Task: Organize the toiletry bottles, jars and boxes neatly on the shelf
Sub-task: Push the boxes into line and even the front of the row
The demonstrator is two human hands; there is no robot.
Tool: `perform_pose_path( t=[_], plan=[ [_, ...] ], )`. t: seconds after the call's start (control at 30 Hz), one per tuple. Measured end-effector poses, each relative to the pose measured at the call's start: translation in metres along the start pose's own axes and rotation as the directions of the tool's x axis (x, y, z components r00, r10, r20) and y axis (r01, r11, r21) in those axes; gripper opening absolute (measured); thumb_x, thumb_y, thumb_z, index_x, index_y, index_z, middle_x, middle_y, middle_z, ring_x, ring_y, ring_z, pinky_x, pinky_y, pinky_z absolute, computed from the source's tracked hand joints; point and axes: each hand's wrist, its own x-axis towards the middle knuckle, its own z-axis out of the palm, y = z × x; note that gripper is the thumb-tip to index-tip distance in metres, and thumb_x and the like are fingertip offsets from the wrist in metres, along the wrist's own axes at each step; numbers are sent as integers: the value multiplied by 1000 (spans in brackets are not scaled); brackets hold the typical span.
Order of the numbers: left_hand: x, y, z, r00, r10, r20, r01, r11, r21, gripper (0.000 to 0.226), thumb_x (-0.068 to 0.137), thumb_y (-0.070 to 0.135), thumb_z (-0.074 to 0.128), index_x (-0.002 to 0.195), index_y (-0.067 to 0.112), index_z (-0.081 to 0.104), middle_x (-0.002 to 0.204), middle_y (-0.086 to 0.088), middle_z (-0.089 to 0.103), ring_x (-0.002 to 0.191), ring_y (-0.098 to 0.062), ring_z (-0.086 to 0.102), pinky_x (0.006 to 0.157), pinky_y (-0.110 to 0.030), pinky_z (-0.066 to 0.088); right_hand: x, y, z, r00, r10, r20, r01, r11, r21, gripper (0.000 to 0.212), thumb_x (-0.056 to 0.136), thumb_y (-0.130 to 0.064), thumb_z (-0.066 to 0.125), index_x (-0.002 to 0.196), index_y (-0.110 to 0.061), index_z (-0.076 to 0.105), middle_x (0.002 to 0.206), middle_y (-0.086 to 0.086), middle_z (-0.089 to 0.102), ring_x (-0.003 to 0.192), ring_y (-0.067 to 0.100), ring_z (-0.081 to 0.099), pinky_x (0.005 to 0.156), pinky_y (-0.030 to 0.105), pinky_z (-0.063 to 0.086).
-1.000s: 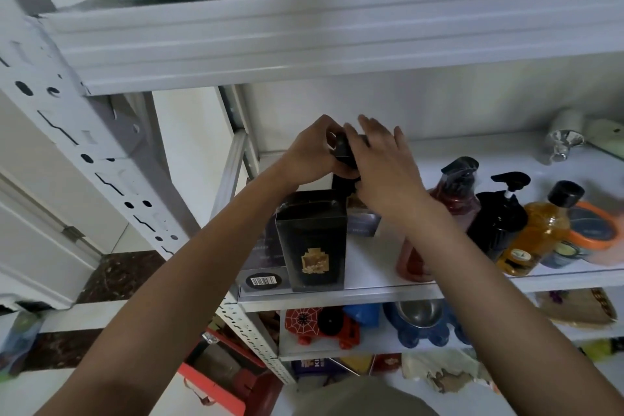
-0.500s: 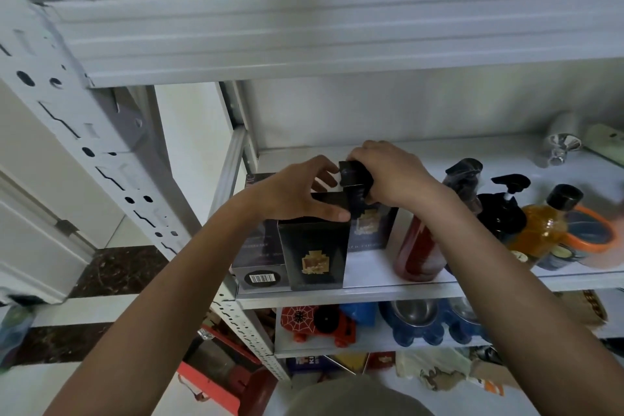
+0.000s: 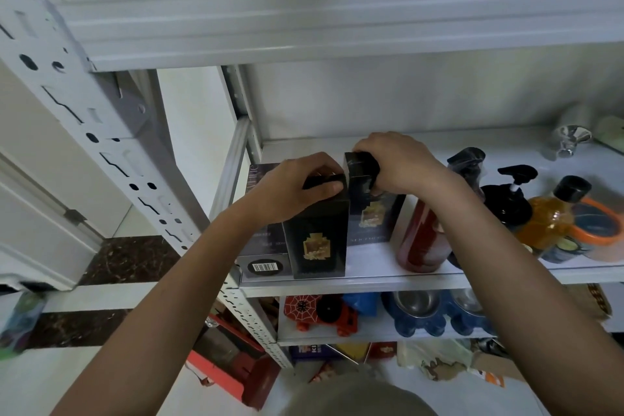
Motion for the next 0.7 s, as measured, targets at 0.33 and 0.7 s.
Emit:
perform_pose_path(
  t=[0.33,0.7],
  plan=[
    [-8,2,4,1000,-1,-5,2,990,144,56,73,47,74,122,27,54,109,10,61,96,-11,59,84,-32,52,-7,-2,2,999,-16,-36,16,1000,0,57,66,-11,78,118,-21,59,115,1,58,108,25,53,74,29,37],
    [-4,0,12,992,13,-128,15,977,214,51,73,47,74,117,26,58,108,8,64,93,-10,58,82,-29,49,-19,-2,1,1000,-28,8,28,999,33,62,66,-17,80,122,-24,55,118,-1,59,109,23,53,76,26,35]
  ],
)
